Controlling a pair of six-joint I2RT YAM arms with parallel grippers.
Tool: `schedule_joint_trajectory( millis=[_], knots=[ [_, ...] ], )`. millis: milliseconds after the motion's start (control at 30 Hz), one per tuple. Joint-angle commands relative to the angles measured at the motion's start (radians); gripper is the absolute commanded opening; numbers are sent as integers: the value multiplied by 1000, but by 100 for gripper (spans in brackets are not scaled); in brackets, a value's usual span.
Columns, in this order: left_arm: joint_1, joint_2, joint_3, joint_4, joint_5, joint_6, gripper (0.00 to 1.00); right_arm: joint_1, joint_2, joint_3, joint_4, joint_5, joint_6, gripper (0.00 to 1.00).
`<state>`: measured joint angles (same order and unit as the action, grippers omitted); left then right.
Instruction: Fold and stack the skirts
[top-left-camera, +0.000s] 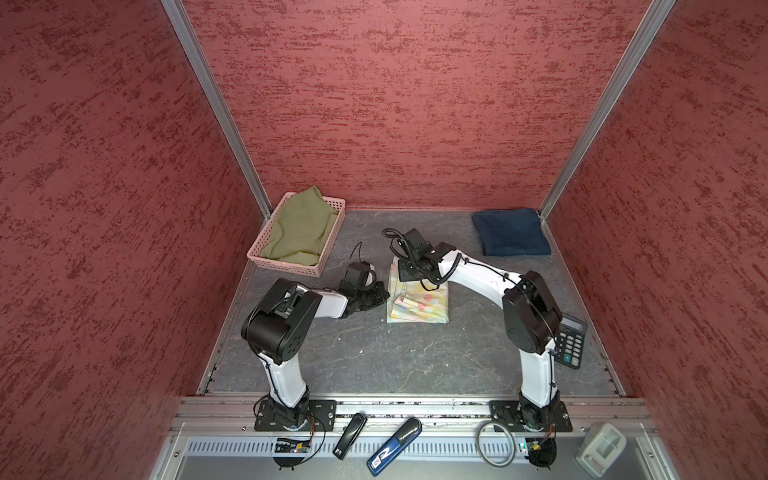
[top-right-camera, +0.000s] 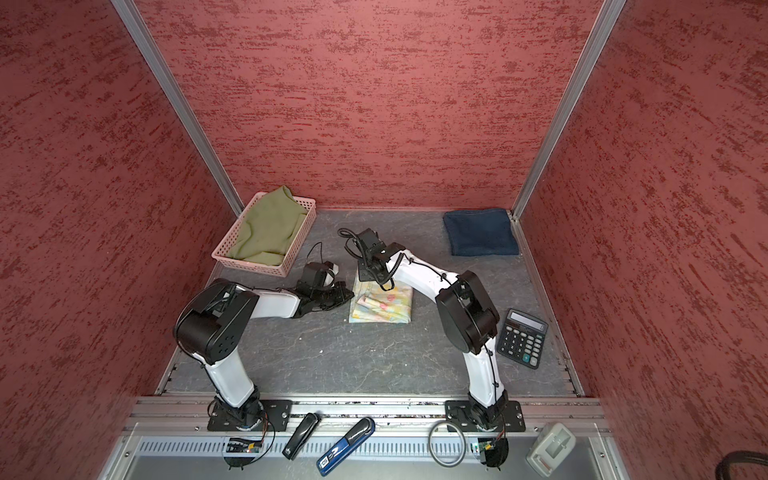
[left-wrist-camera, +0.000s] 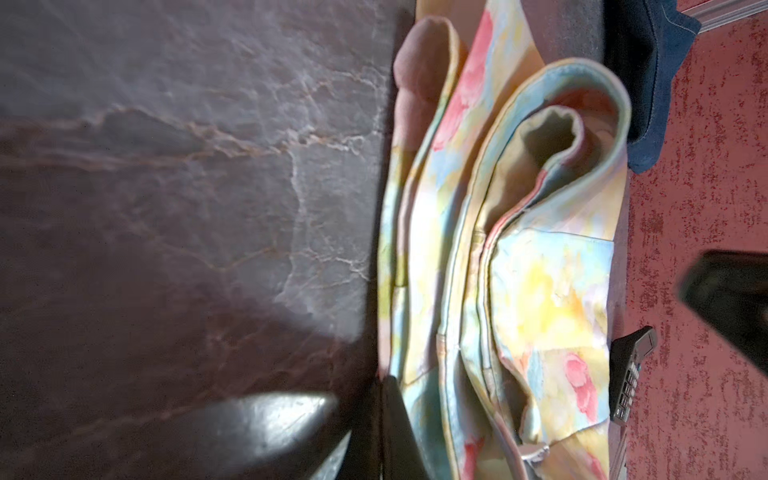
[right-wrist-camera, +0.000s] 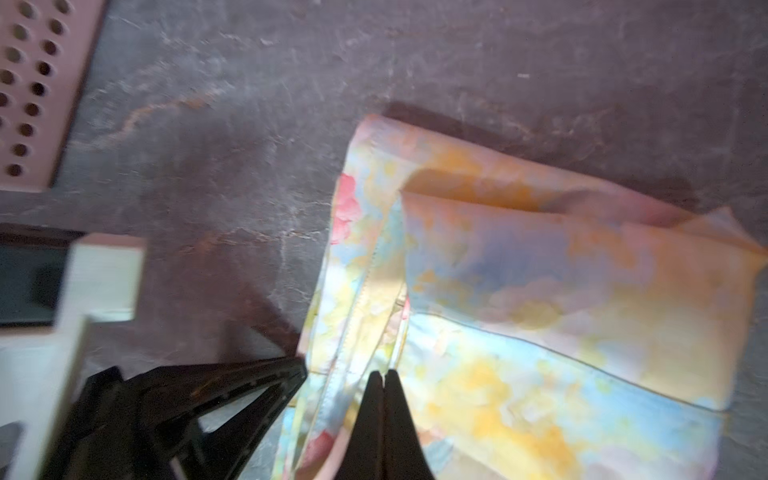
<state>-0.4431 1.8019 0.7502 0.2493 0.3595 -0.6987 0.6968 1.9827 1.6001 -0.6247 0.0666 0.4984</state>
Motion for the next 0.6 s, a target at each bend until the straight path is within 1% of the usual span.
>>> schedule_joint_trajectory(
  millis=[0, 67, 100, 133, 167, 200, 267, 367, 400, 500, 567],
  knots=[
    [-8, 45, -6, -68, -19, 17, 0, 23, -15, -26, 9, -33, 25, 0],
    [-9, 44, -5, -71, -17, 17, 0, 18, -27, -46, 19, -12, 38, 0],
    [-9, 43, -5, -73, -18, 18, 0, 10, -37, -53, 20, 11, 36, 7],
    [-9, 41, -4, -77, -19, 19, 0, -8, -50, -66, 24, 27, 29, 26],
    [-9, 39, -2, -83, -19, 22, 0, -37, -68, -87, 34, 23, 25, 37],
    [-9, 37, 0, -90, -19, 27, 0, -69, -91, -111, 51, 5, 24, 43],
    [-9, 32, 5, -107, -20, 38, 0, -160, -160, -201, 123, -70, 34, 59],
    [-6, 24, 16, -134, -25, 55, 0, -288, -262, -337, 254, -198, 45, 75],
    [-3, 26, 25, -145, -22, 60, 0, -330, -279, -371, 288, -247, 42, 79],
    [0, 32, 67, -188, -16, 79, 0, -421, -282, -445, 371, -371, 25, 83],
    [0, 38, 89, -207, -17, 86, 0, -464, -261, -475, 422, -423, 20, 84]
  ],
)
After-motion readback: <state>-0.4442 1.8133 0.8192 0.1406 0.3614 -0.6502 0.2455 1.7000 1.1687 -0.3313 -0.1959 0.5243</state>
